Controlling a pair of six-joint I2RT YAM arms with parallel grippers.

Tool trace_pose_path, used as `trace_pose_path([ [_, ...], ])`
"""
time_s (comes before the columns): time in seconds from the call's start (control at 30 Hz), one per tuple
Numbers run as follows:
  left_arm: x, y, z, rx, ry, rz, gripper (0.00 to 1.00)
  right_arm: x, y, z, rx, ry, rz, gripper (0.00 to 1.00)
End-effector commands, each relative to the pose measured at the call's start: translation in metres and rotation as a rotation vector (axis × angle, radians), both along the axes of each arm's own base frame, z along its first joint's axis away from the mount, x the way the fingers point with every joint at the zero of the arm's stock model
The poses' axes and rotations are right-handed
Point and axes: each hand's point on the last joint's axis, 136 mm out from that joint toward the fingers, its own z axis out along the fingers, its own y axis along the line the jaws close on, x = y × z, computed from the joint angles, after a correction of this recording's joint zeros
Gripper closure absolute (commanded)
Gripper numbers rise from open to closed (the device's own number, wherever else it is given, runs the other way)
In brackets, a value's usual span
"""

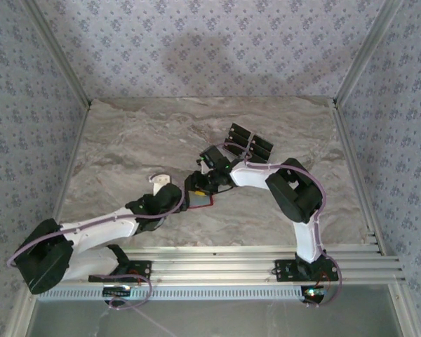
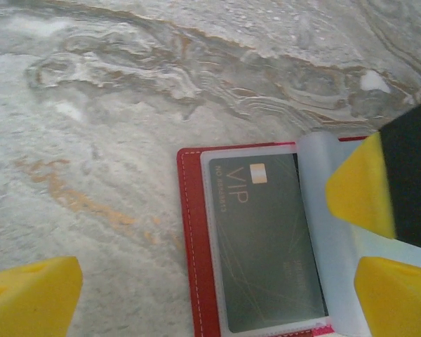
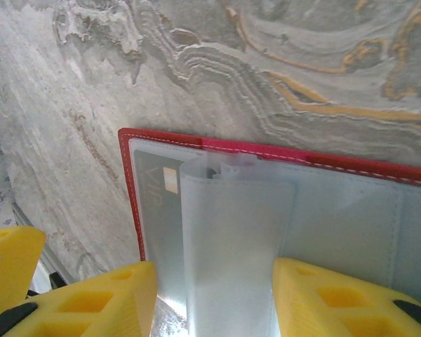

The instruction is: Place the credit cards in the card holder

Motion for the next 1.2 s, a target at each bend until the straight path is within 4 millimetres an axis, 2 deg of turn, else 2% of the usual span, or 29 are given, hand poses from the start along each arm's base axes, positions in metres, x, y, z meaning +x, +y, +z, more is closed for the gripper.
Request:
trace_pose_path([
  [0.0, 0.0, 0.02, 0.011, 0.066, -0.01, 0.08, 0.0, -0.002, 0.009, 0.011, 0.036, 0.004, 0.006, 0.51],
  [0.17, -0.007, 0.006, 0.008, -0.013, 0.008, 0.003, 0.01, -0.002, 0.009, 0.008, 0.034, 0.008, 0.006, 0.51],
  [0.3, -0.015, -0.007, 0.012, -0.109, -0.024, -0.095, 0.01, -0.001, 0.008, 0.007, 0.036, 0.014, 0.004, 0.51],
  [0.43, -0.022, -0.011, 0.018, -0.154, -0.045, -0.149, 0.01, -0.002, 0.009, 0.005, 0.037, 0.017, 0.006, 0.51],
  [0.57, -0.025, -0.014, 0.015, -0.172, -0.033, -0.172, 0.0, -0.001, 0.011, 0.004, 0.042, 0.023, 0.005, 0.51],
  [0.87, -0.016, -0.029, 0.002, -0.165, -0.011, -0.18, 0.0, -0.005, 0.017, 0.002, 0.051, 0.036, 0.017, 0.51],
  [1.17, -0.006, -0.027, -0.004, -0.111, -0.009, -0.142, 0.01, -0.007, 0.018, 0.002, 0.051, 0.039, 0.022, 0.51],
])
